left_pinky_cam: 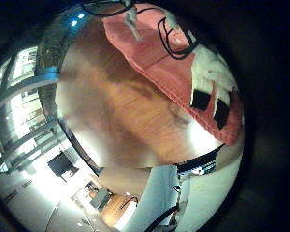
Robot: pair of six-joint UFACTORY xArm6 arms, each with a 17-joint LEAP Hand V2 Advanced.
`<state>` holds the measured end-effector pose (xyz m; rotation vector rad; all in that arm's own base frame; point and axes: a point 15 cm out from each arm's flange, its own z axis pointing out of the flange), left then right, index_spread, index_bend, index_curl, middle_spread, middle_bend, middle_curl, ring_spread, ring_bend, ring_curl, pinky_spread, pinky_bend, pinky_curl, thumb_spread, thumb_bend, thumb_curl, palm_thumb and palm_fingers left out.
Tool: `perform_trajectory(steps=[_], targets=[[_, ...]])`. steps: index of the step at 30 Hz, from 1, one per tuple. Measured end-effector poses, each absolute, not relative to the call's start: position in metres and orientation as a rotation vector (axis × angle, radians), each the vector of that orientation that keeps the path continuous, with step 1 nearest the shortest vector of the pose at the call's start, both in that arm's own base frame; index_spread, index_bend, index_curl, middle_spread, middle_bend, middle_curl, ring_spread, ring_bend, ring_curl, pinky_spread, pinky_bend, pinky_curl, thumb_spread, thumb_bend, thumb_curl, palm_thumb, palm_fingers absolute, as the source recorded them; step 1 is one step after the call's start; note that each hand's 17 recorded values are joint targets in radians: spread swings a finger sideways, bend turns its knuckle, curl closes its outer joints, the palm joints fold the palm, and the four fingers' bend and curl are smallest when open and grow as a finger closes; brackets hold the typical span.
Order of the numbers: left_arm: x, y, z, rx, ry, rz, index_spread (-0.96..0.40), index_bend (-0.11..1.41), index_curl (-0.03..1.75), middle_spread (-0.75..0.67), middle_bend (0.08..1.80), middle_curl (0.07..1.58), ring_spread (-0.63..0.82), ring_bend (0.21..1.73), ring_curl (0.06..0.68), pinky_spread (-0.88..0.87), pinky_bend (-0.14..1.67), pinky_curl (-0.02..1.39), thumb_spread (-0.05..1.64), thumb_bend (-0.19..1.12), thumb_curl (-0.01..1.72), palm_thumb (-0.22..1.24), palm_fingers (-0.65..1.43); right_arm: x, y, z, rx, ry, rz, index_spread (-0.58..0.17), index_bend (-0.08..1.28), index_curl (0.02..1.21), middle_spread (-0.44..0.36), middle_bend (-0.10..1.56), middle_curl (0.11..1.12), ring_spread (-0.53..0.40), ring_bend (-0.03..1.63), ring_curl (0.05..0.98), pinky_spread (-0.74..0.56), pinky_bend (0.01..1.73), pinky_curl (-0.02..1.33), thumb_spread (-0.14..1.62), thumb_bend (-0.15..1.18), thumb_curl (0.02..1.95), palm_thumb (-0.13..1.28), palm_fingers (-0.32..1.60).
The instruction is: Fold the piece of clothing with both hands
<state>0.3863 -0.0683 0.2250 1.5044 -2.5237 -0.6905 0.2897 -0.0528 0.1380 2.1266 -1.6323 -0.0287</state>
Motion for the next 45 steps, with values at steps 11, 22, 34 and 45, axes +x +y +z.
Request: perform_trajectory(steps=[11,22,34,45], targets=[[0.380,-0.064,0.234,1.491,-2.509,-0.686,-0.70,0.19,1.44,-0.61,0.85,1.08,-0.46,1.29,0.511,-0.68,0.97,0.67,1.15,-0.01,0.57,0.73,1.05,0.309,-0.068,0.176,2.156,-1.750,0.130,-0.392,0.97,0.76,-0.223,1.16,0.82,-0.244,1.36,0.594,-0.23,1.45,0.48,1.07,0.01,0.51,0.97,1.10],[0.362,-0.053,0.261,1.462,-2.500,-0.689,-0.69,0.19,1.46,-0.63,0.83,1.10,-0.47,1.29,0.514,-0.68,0.96,0.68,1.15,-0.01,0.57,0.72,1.06,0.314,-0.070,0.233,2.207,-1.846,0.280,-0.354,1.00,0.86,-0.184,1.23,0.86,-0.231,1.40,0.664,-0.19,1.46,0.57,1.12,-0.01,0.56,0.97,1.04],[0.331,-0.038,0.302,1.421,-2.495,-0.699,-0.66,0.19,1.47,-0.65,0.83,1.10,-0.47,1.28,0.516,-0.69,0.95,0.68,1.14,-0.02,0.57,0.71,1.07,0.303,-0.043,0.310,2.326,-1.955,0.264,-0.337,0.99,0.92,-0.171,1.24,0.85,-0.234,1.39,0.696,-0.20,1.42,0.62,1.13,-0.01,0.59,0.95,1.07],[0.306,-0.021,0.358,1.449,-2.540,-0.612,-0.65,0.19,1.47,-0.65,0.84,1.09,-0.47,1.27,0.516,-0.69,0.96,0.69,1.14,-0.02,0.57,0.69,1.10,0.273,-0.020,0.392,2.384,-1.994,0.202,-0.326,0.98,0.93,-0.166,1.26,0.83,-0.234,1.38,0.710,-0.21,1.38,0.67,1.11,-0.01,0.61,0.95,1.09]])
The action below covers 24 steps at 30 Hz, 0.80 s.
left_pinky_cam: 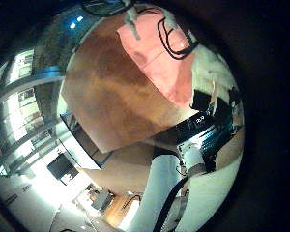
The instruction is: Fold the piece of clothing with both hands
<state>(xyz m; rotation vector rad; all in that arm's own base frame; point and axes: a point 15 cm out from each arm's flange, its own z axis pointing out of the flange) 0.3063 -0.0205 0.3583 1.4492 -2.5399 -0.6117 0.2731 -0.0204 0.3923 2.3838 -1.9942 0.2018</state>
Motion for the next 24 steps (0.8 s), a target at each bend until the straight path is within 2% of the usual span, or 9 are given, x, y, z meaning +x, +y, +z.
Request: perform_trajectory(steps=[4,7,11,14,17,24], targets=[[0.303,-0.018,0.365,1.448,-2.540,-0.610,-0.65,0.19,1.46,-0.66,0.85,1.08,-0.48,1.28,0.517,-0.69,0.96,0.69,1.14,-0.02,0.57,0.68,1.10,0.273,-0.015,0.402,2.406,-2.009,0.216,-0.324,0.98,0.94,-0.164,1.26,0.83,-0.233,1.38,0.713,-0.21,1.37,0.69,1.10,-0.01,0.61,0.95,1.09],[0.302,-0.019,0.360,1.442,-2.534,-0.603,-0.64,0.19,1.45,-0.65,0.86,1.07,-0.48,1.24,0.510,-0.69,0.90,0.69,1.14,-0.04,0.54,0.60,1.00,0.273,-0.015,0.397,2.400,-2.003,0.197,-0.323,0.98,0.94,-0.163,1.27,0.82,-0.233,1.37,0.715,-0.21,1.36,0.70,1.10,-0.01,0.62,0.95,1.09],[0.287,-0.028,0.320,1.382,-2.484,-0.599,-0.63,0.18,1.38,-0.63,0.82,1.03,-0.49,1.08,0.483,-0.66,0.80,0.69,1.15,-0.05,0.48,0.47,0.67,0.274,-0.015,0.391,2.392,-2.003,0.185,-0.323,0.98,0.94,-0.162,1.27,0.82,-0.231,1.37,0.717,-0.21,1.35,0.72,1.09,-0.01,0.62,0.95,1.10],[0.281,-0.044,0.288,1.358,-2.476,-0.513,-0.58,0.13,1.29,-0.55,0.61,0.97,-0.40,1.01,0.458,-0.60,0.78,0.70,1.13,-0.05,0.43,0.38,0.32,0.276,-0.015,0.389,2.389,-2.003,0.181,-0.323,0.97,0.95,-0.161,1.27,0.81,-0.231,1.37,0.719,-0.21,1.34,0.73,1.09,-0.01,0.63,0.95,1.10],[0.279,-0.060,0.264,1.353,-2.484,-0.426,-0.48,0.07,1.16,-0.40,0.42,0.89,-0.27,1.03,0.452,-0.49,0.78,0.72,1.10,-0.05,0.39,0.30,0.10,0.277,-0.015,0.388,2.388,-2.002,0.176,-0.323,0.97,0.95,-0.161,1.27,0.81,-0.231,1.37,0.720,-0.21,1.33,0.74,1.09,-0.01,0.63,0.95,1.10],[0.260,-0.077,0.217,1.319,-2.496,-0.401,-0.28,0.15,0.89,-0.19,0.33,0.74,-0.11,1.02,0.408,-0.28,0.73,0.70,1.06,-0.03,0.35,0.26,0.12,0.279,-0.016,0.383,2.383,-1.994,0.160,-0.324,0.97,0.96,-0.160,1.28,0.80,-0.231,1.37,0.722,-0.21,1.31,0.77,1.09,-0.01,0.64,0.95,1.10]])
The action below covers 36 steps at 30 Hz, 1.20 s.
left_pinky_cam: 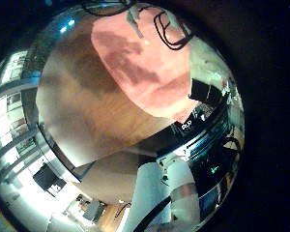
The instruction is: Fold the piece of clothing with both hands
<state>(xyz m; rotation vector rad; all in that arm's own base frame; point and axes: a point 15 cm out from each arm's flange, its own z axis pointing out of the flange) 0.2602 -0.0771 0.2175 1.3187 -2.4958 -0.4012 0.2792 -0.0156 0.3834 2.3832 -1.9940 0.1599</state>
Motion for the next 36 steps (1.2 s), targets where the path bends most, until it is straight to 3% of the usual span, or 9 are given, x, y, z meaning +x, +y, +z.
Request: perform_trajectory(steps=[10,18,36], targets=[[0.242,-0.068,0.155,1.325,-2.474,-0.533,-0.16,0.17,0.69,0.01,0.24,0.61,0.05,0.91,0.355,-0.02,0.56,0.64,1.03,-0.02,0.33,0.29,0.04,0.281,-0.016,0.378,2.377,-1.987,0.141,-0.324,0.96,0.96,-0.159,1.28,0.79,-0.231,1.37,0.724,-0.21,1.30,0.80,1.08,-0.01,0.64,0.94,1.10],[0.271,-0.058,0.115,1.494,-2.586,-0.532,-0.10,0.16,0.56,0.11,0.20,0.52,0.11,0.86,0.317,0.08,0.50,0.59,1.02,-0.02,0.33,0.33,0.07,0.280,-0.016,0.379,2.380,-1.981,0.144,-0.324,0.96,0.96,-0.158,1.28,0.79,-0.231,1.37,0.726,-0.21,1.29,0.82,1.08,-0.01,0.64,0.94,1.10],[0.303,-0.064,0.147,1.567,-2.626,-0.479,-0.08,0.16,0.41,0.13,0.19,0.43,0.11,0.83,0.284,0.09,0.48,0.53,1.03,-0.02,0.33,0.44,0.12,0.280,-0.017,0.380,2.382,-1.984,0.150,-0.325,0.96,0.96,-0.158,1.29,0.78,-0.236,1.36,0.733,-0.22,1.26,0.85,1.08,-0.01,0.65,0.93,1.10]])
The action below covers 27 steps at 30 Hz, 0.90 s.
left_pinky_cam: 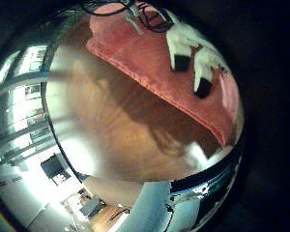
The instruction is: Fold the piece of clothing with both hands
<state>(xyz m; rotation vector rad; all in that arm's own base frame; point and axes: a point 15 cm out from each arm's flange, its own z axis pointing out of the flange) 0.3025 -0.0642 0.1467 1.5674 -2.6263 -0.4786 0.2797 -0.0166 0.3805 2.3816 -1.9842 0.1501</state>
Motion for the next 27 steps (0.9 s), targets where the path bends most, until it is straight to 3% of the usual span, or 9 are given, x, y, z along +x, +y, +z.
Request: perform_trajectory(steps=[10,27], targets=[[0.313,-0.065,0.162,1.582,-2.636,-0.465,-0.08,0.17,0.38,0.13,0.19,0.40,0.12,0.82,0.271,0.10,0.48,0.51,1.04,-0.02,0.32,0.44,0.12,0.279,-0.017,0.382,2.380,-1.991,0.155,-0.325,0.96,0.96,-0.157,1.29,0.78,-0.238,1.35,0.738,-0.22,1.25,0.87,1.08,-0.01,0.65,0.93,1.10],[0.323,-0.052,0.122,1.579,-2.583,-0.526,-0.09,0.20,0.37,0.12,0.21,0.38,0.12,0.79,0.248,0.11,0.43,0.47,1.05,-0.02,0.32,0.45,0.17,0.278,-0.017,0.383,2.374,-2.000,0.157,-0.325,0.96,0.96,-0.157,1.29,0.78,-0.239,1.35,0.745,-0.23,1.23,0.90,1.07,-0.01,0.65,0.94,1.10]])
